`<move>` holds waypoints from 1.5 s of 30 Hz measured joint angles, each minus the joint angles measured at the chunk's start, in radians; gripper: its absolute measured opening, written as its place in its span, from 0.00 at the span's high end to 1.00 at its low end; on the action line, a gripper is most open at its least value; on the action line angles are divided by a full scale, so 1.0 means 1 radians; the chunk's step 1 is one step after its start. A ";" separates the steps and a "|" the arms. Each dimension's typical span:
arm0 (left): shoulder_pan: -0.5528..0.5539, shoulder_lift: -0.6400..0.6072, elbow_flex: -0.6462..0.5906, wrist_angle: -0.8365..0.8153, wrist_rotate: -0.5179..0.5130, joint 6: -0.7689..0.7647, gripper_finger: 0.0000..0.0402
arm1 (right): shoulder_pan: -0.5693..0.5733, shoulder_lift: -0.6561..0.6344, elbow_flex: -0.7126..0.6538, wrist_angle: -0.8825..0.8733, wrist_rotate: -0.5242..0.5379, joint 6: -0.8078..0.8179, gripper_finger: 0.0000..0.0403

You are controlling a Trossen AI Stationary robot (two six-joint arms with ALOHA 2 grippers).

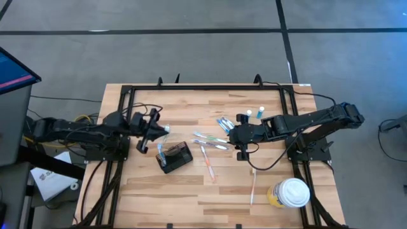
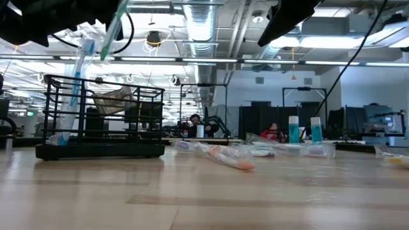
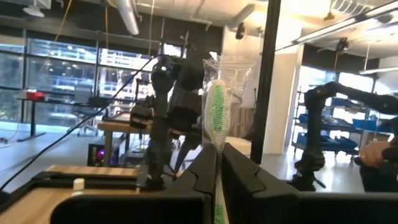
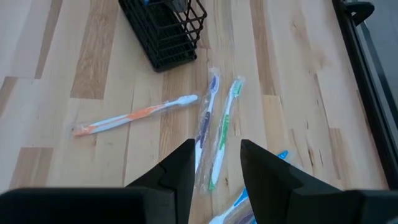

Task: Pick & Place toothbrushing station
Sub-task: Put the top green toothbrush into the bottom left section of the mesh organizer

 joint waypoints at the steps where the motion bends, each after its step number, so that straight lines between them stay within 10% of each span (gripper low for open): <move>1: -0.008 0.000 -0.004 0.007 -0.009 -0.002 0.99 | 0.000 0.000 0.000 0.001 0.000 0.000 0.71; 45: -0.361 0.149 -0.135 0.278 -0.144 0.122 1.00 | 0.000 0.001 0.000 0.002 0.000 0.007 0.71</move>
